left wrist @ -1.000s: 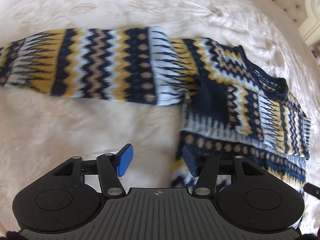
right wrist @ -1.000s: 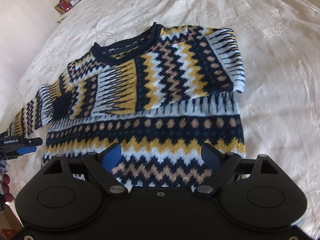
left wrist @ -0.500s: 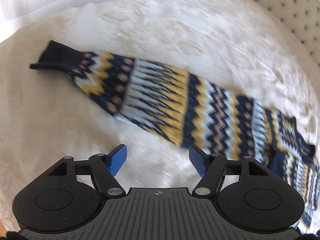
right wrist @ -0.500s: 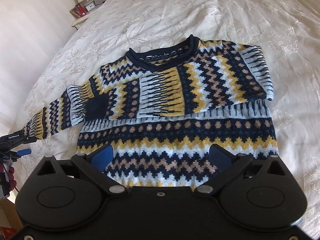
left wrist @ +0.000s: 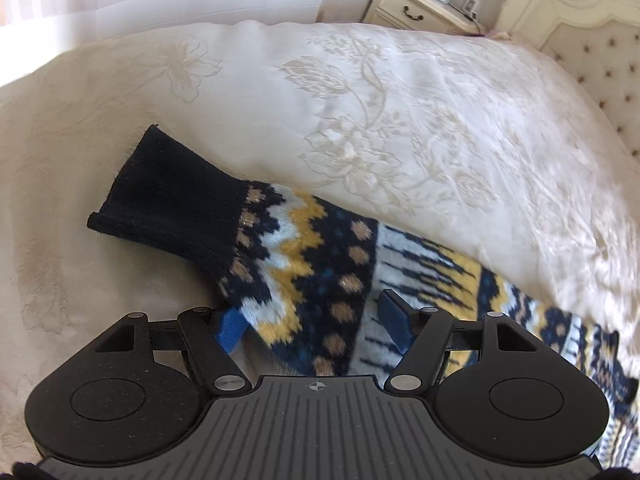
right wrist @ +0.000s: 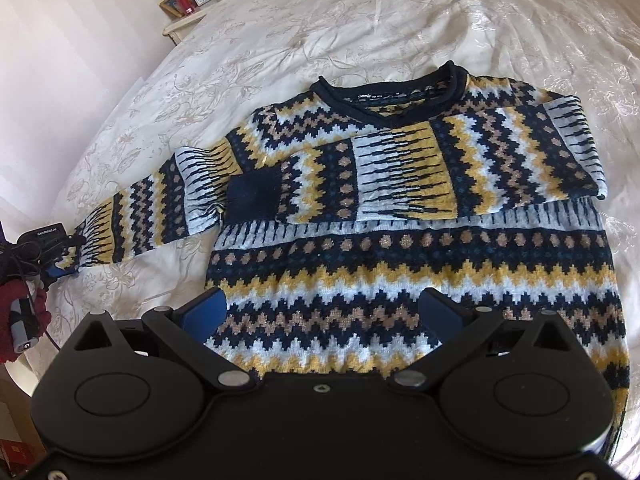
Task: Fold small clothes
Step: 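Lift the held sleeve off the bedspread with the left tool, then carry the sleeve across the sweater body and open the left tool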
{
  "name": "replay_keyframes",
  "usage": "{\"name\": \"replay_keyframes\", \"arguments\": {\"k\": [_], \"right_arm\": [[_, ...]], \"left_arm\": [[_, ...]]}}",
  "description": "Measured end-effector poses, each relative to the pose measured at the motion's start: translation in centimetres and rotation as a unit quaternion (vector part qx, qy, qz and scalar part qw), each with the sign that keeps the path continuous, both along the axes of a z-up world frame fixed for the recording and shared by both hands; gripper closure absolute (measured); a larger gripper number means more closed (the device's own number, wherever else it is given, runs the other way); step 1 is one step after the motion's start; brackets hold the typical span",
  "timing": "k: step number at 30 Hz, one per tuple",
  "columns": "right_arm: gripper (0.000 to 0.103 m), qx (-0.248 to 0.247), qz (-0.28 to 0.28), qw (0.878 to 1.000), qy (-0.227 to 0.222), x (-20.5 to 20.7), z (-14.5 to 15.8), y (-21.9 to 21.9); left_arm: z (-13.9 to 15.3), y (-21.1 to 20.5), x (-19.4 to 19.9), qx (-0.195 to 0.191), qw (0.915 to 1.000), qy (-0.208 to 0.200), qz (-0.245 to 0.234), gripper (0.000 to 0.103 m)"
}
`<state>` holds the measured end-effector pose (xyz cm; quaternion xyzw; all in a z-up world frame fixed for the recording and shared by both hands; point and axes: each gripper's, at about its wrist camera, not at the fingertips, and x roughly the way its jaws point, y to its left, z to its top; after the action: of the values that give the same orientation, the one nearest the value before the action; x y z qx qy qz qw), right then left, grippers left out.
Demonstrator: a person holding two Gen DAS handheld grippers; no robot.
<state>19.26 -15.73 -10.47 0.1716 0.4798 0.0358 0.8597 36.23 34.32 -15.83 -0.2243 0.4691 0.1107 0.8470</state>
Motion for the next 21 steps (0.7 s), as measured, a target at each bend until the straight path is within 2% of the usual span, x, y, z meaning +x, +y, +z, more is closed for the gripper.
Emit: {"name": "replay_keyframes", "arguments": {"k": [9,10,11,13,16,21], "right_arm": [[0.001,-0.007,-0.001,1.000,0.010,-0.1,-0.1,0.9],[0.001,-0.007,0.002,1.000,0.011,-0.1,-0.1,1.0],[0.001,-0.008,0.004,1.000,0.012,-0.1,-0.1,1.0],[0.001,-0.008,0.009,1.000,0.013,-0.1,-0.2,1.0],[0.001,-0.004,0.016,1.000,0.014,-0.2,-0.3,0.8],[0.001,0.007,0.025,1.000,0.010,-0.5,-0.6,-0.1]], "left_arm": [[-0.2,1.0,-0.2,-0.031,0.9988,-0.021,0.032,0.037],[-0.1,1.0,-0.4,-0.027,0.9986,-0.025,0.038,0.045],[0.1,0.9,-0.6,-0.019,0.9984,-0.029,0.043,0.065],[0.6,0.5,-0.6,0.000,0.9986,-0.029,0.044,0.094],[2.4,-0.5,-1.3,0.018,0.9978,-0.054,0.033,0.096],[7.6,-4.2,-2.8,0.049,0.9924,-0.112,-0.013,0.097]]}}
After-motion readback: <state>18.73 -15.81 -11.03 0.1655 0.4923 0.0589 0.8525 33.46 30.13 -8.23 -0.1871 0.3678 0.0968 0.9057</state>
